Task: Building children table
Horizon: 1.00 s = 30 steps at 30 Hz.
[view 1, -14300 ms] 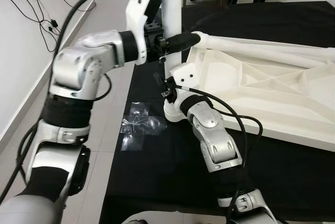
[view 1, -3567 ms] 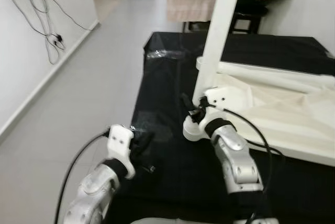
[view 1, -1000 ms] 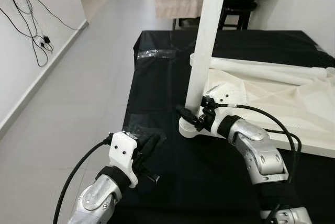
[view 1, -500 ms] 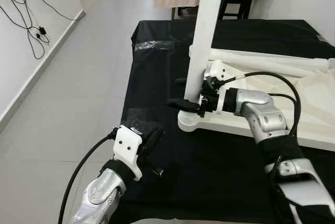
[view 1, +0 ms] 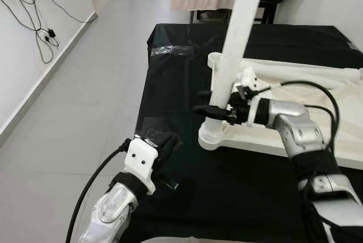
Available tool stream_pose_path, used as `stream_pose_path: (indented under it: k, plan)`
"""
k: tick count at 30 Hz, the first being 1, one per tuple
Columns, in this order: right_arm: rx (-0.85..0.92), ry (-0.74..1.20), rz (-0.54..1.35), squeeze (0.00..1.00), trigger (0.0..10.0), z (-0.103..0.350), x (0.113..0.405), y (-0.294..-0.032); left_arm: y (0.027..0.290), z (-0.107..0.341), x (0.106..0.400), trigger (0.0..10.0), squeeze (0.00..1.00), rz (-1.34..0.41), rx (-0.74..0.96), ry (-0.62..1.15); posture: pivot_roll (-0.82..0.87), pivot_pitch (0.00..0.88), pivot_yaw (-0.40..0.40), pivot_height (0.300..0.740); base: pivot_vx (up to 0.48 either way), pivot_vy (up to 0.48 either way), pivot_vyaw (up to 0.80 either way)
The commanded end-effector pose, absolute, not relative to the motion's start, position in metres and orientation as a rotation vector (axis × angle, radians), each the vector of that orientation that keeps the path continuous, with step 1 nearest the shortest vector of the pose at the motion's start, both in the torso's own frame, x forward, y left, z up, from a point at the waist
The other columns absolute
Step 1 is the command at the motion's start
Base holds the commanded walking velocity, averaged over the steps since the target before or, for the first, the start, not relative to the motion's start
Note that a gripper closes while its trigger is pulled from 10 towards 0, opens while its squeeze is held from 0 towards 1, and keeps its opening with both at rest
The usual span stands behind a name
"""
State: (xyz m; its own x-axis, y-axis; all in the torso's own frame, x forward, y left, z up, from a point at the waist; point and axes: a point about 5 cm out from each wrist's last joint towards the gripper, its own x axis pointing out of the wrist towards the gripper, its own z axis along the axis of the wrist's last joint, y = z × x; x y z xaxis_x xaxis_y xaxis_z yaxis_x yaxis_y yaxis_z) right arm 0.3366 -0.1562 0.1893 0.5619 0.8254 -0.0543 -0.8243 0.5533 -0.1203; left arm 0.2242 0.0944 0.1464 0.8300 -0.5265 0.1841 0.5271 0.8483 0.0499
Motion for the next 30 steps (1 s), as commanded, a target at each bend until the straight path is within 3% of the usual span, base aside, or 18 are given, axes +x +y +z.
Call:
stream_pose_path:
  k: [1,2,4,5,7,12,13,15,16,22,24,30]
  plan:
    - [-0.167,0.134,0.844,0.0,0.0,0.158,0.331,-0.152,0.095,0.144,0.223,10.0,0.0,-0.561,-0.021,-0.185,0.03,0.088,-0.04,0.74,0.0,0.0,0.0]
    - [-0.129,0.146,0.63,0.0,0.0,0.147,0.325,-0.141,0.096,0.145,0.223,10.0,0.0,-0.563,-0.023,-0.186,0.02,0.098,-0.033,0.74,0.0,0.0,0.0]
    - [-0.129,0.146,0.63,0.0,0.0,0.147,0.325,-0.141,0.096,0.145,0.223,10.0,0.0,-0.563,-0.023,-0.186,0.02,0.098,-0.033,0.74,0.0,0.0,0.0]
    - [-0.091,0.165,0.577,0.0,0.0,0.137,0.31,-0.122,0.097,0.145,0.224,10.0,0.0,-0.563,-0.027,-0.186,0.03,0.099,-0.027,0.74,0.0,0.0,0.0]
    - [-0.071,0.188,0.537,0.0,0.0,0.13,0.304,-0.112,0.097,0.145,0.225,10.0,0.0,-0.568,-0.032,-0.185,0.01,0.085,-0.018,0.74,0.0,0.0,0.0]
    - [-0.123,0.185,0.438,0.0,0.0,0.132,0.313,-0.117,0.096,0.145,0.227,10.0,0.0,-0.58,-0.056,-0.182,0.02,0.09,-0.033,0.74,0.0,0.0,0.0]
    - [-0.138,0.174,0.402,0.0,10.0,0.136,0.32,-0.119,0.096,0.145,0.227,10.0,0.0,-0.58,-0.063,-0.182,0.02,0.091,-0.04,0.74,0.0,0.0,0.0]
    - [-0.104,0.164,0.375,0.0,10.0,0.141,0.323,-0.118,0.096,0.145,0.228,10.0,0.0,-0.578,-0.069,-0.182,0.02,0.091,-0.041,0.74,0.0,0.0,0.0]
    - [-0.064,0.16,0.375,1.0,10.0,0.145,0.326,-0.115,0.096,0.145,0.229,10.0,0.0,-0.577,-0.074,-0.18,0.02,0.09,-0.039,0.74,0.0,0.0,0.0]
    - [0.044,0.017,0.506,1.0,10.0,0.174,0.342,-0.098,0.095,0.144,0.231,10.0,0.0,-0.585,-0.086,-0.176,0.02,0.085,-0.035,0.74,0.0,0.0,0.0]
    - [0.063,-0.041,0.684,0.0,10.0,0.186,0.343,-0.088,0.094,0.143,0.231,10.0,0.0,-0.59,-0.088,-0.176,0.02,0.083,-0.036,0.74,0.0,0.0,0.0]
    - [-0.039,-0.115,1.022,0.0,10.0,0.206,0.342,-0.085,0.092,0.142,0.232,10.0,0.0,-0.596,-0.09,-0.173,0.01,0.076,-0.034,0.74,0.0,0.0,0.0]
